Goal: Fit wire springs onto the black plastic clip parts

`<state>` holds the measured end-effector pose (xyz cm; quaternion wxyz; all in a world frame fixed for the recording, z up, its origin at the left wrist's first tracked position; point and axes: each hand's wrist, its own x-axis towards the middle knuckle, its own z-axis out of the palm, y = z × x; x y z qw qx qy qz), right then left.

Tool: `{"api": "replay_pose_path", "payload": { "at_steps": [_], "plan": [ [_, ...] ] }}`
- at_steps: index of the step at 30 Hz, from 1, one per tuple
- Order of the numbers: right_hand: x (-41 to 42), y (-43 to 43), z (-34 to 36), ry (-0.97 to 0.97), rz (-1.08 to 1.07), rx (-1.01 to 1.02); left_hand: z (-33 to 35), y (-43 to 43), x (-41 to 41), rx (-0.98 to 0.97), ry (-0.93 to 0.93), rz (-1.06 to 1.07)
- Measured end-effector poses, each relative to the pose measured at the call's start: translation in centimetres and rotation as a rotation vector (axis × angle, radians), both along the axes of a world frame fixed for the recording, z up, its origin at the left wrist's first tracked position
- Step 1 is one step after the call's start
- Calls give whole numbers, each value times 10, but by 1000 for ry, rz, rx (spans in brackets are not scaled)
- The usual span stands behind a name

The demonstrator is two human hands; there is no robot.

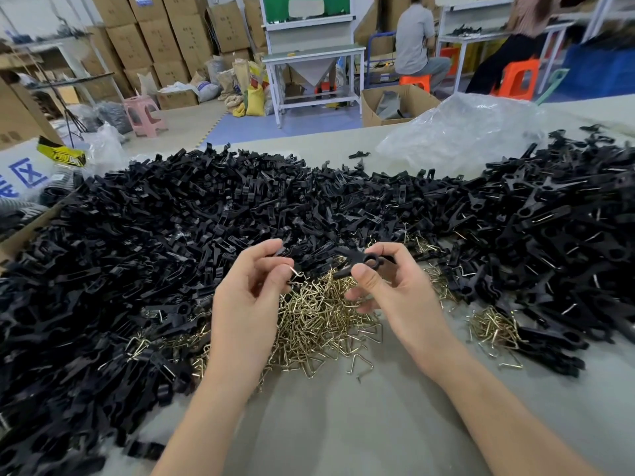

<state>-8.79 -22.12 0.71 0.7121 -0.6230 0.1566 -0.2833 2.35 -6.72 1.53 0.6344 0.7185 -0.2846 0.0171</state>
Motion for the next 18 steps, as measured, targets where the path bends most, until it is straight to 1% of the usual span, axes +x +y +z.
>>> {"api": "replay_pose_path", "payload": {
  "at_steps": [3,6,9,13,18],
  "plan": [
    [-1,1,2,-32,90,24,-2,-8,-8,-116,220,-97],
    [0,3,2,-45,137,35,-4,-13,-12,-163,346,-167],
    [1,4,0,-52,152,38,-6,-14,-12,-116,333,-199],
    [0,4,1,-38,168,-2,-3,-10,-10,-135,336,-239],
    [0,4,0,-10,184,-30,-3,-12,-12,-97,330,-222]
  ]
}}
